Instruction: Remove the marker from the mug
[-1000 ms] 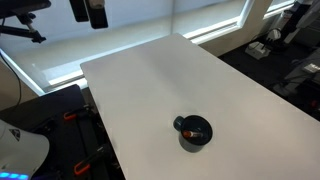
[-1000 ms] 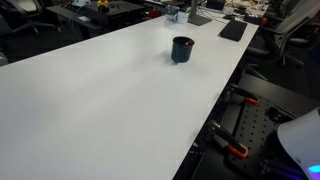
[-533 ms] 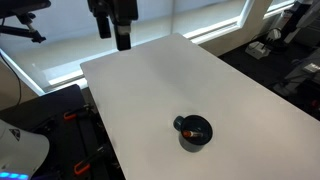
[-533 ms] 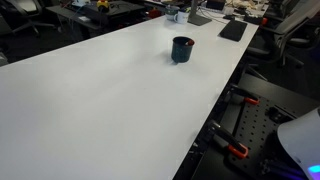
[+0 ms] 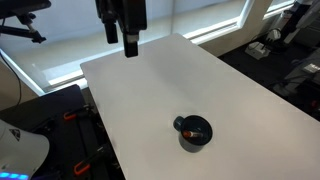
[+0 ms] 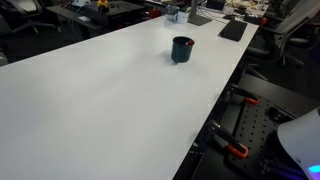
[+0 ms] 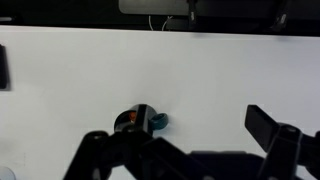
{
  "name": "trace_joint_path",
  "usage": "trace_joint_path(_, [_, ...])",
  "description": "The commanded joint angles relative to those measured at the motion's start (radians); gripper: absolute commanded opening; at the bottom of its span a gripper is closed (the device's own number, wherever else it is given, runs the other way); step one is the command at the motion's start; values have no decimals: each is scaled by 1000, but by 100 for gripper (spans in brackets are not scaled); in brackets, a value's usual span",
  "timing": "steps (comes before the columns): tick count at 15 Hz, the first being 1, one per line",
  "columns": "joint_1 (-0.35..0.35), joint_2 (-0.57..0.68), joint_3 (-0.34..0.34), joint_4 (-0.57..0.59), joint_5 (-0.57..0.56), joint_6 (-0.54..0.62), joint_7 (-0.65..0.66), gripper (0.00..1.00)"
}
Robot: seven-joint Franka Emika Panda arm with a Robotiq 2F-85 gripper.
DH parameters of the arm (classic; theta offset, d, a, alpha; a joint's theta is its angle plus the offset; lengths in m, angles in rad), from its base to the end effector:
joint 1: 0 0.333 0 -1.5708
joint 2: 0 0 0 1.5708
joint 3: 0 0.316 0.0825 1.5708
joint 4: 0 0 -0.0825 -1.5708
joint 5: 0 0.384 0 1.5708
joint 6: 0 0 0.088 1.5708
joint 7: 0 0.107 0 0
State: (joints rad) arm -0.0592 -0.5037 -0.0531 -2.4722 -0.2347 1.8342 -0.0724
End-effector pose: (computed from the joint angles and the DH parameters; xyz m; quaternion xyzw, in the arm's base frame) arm 0.3751 -0.0619 0.4604 0.9927 0.0224 -0.0749 0.0917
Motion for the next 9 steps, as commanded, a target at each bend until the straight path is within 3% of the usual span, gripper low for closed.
trace_joint_path(1, [-5,28,7,5,-12,15,27,100])
trace_joint_path(9, [-60,308,-2,101,-83,132,211,100])
